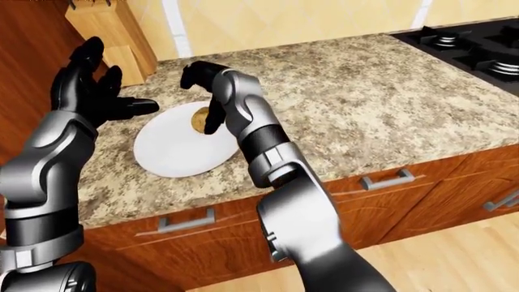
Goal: Place the potato on the rack of the oven.
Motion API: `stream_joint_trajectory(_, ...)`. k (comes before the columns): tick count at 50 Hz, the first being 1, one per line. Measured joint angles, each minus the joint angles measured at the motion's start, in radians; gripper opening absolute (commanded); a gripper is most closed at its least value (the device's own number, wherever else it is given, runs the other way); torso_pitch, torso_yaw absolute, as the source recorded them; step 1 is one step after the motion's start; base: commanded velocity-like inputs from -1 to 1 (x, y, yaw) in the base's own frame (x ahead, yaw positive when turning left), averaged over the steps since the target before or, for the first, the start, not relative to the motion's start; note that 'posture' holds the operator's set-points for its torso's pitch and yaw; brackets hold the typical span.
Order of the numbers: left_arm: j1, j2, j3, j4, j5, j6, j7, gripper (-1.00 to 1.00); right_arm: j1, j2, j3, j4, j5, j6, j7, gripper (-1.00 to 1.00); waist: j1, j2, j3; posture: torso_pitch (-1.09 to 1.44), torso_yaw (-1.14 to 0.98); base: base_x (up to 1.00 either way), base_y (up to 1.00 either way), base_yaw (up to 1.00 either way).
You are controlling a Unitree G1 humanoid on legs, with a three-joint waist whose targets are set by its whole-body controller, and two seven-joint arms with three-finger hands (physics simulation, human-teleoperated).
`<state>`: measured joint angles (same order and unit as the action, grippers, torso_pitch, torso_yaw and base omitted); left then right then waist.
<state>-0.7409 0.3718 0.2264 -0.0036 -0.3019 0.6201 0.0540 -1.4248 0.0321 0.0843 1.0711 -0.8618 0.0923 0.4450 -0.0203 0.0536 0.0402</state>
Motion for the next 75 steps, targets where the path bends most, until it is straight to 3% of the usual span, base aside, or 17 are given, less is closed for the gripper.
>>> stream_joint_trajectory(30, -0.004, 0.006, 0.003, -0.009, -0.015, 0.014, 0.007, 1.00, -0.103, 0.037, 0.012, 0.209, -0.081, -0.058, -0.071, 0.44, -0.001, 0.007, 0.002, 0.00, 0.00, 0.00, 0.00, 0.00)
stream_joint_trajectory(42, -0.004, 0.005, 0.003, -0.022, -0.018, 0.022, 0.007, 1.00, -0.092, 0.046, 0.012, 0.245, -0.133, -0.069, -0.126, 0.43, 0.000, 0.007, 0.002, 0.00, 0.00, 0.00, 0.00, 0.00)
stream_joint_trajectory(51, -0.006, 0.003, 0.000, -0.008, -0.017, 0.012, 0.003, 1.00, -0.086, 0.050, 0.006, 0.252, -0.148, -0.078, -0.159, 0.26, 0.002, 0.006, 0.000, 0.00, 0.00, 0.00, 0.00, 0.00)
stream_joint_trajectory(75, -0.007, 0.006, 0.005, -0.012, -0.024, 0.013, 0.004, 1.00, -0.065, 0.062, 0.017, 0.273, -0.191, -0.080, -0.192, 0.28, 0.003, 0.005, -0.001, 0.00, 0.00, 0.00, 0.00, 0.00)
